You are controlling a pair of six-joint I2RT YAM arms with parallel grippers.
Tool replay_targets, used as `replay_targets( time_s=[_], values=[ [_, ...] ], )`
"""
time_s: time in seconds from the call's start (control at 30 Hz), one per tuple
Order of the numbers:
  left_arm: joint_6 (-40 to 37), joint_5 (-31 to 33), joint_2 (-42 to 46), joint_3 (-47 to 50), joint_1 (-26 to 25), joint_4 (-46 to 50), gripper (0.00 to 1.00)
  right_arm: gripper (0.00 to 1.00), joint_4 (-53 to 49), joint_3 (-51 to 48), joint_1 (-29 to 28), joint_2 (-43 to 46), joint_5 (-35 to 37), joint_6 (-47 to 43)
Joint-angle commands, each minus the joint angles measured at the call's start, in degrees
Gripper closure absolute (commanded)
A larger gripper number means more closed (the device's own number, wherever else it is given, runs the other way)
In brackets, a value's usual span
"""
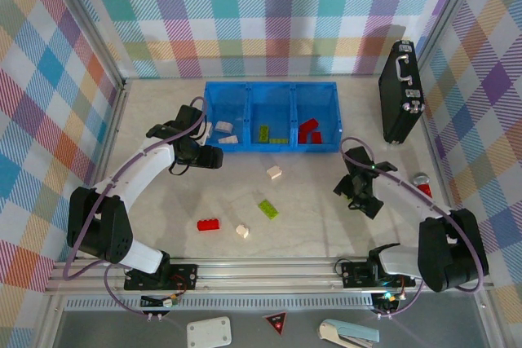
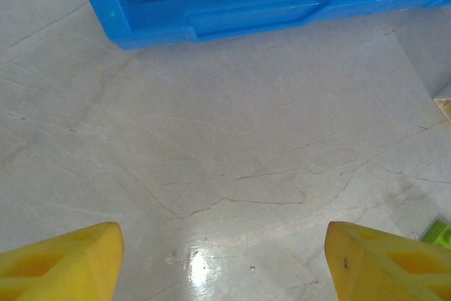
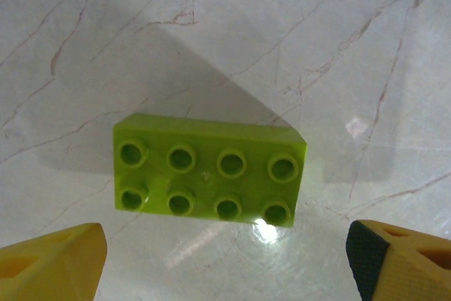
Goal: Sort the legos into containers by color
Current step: Pick up the lego from the bottom-right of the table.
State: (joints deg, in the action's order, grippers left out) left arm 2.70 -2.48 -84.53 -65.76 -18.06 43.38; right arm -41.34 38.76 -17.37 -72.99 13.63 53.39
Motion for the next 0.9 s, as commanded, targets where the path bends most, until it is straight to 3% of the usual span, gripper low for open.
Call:
replay_targets(
  time_s=[0.0,0.43,0.87],
  values=[
    [-0.77,0.28,-0.38,-1.21,0.75,1.45,0.25,0.13,2.0,-0.17,-0.3,-1.42,2.15,0.64],
    [-0.92,0.81,-1.36,-1.39,0.75,1.69,0.25,0.2,3.54,1.12,-0.2,-6.18,4.58,-0.65],
    [-0.93,0.83,-1.51,-1.46,0.75,1.63,0.25,0.31,3.27,0.88,-0.12,-5.35,4.86,-1.3]
  ],
)
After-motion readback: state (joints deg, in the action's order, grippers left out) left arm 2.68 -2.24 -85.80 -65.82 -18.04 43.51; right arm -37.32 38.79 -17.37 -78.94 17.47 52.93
